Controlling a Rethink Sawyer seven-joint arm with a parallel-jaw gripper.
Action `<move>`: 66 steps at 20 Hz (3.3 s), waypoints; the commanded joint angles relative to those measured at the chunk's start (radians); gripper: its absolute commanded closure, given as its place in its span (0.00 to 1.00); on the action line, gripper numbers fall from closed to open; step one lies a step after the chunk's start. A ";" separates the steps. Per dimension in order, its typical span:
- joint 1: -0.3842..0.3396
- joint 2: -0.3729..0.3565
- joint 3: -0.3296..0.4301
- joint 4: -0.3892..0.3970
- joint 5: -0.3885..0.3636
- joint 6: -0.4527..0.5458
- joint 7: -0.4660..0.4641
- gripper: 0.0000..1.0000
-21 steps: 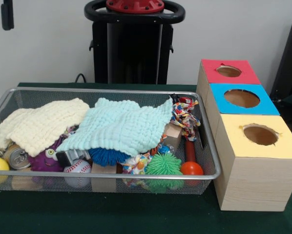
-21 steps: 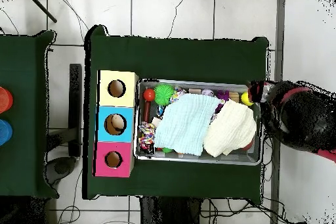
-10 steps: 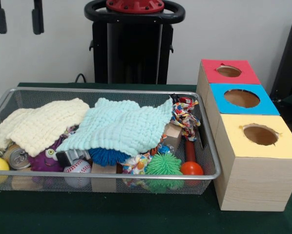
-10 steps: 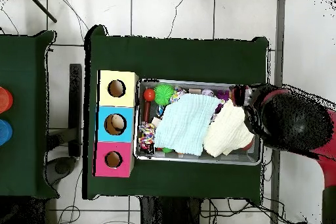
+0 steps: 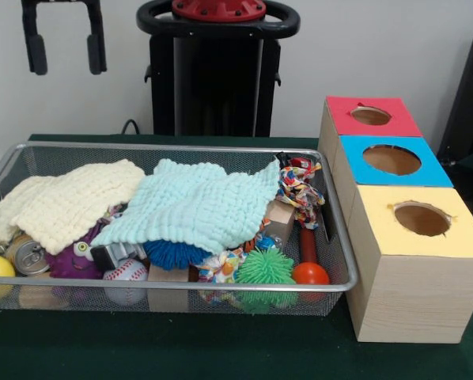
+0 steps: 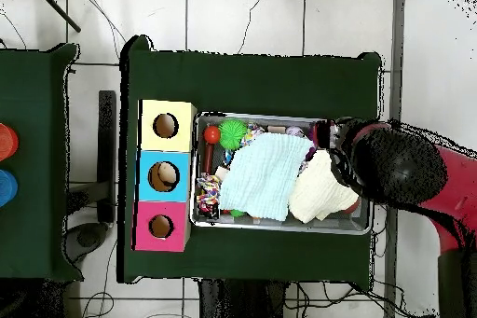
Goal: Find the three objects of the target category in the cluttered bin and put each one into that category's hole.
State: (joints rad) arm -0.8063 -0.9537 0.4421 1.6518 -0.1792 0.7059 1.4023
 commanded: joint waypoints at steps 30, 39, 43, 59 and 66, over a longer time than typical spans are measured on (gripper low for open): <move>0.027 0.193 -0.075 0.070 0.032 -0.178 0.204 0.00; 0.070 0.213 -0.123 0.009 -0.018 -0.173 0.163 0.00; 0.082 0.256 -0.130 -0.024 -0.032 -0.215 0.145 0.00; 0.064 0.397 -0.082 -0.090 0.026 -0.300 0.128 0.00; 0.079 0.387 -0.108 -0.116 0.028 -0.256 0.127 0.00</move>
State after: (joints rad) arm -0.7272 -0.5937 0.3372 1.5893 -0.1786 0.4304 1.4023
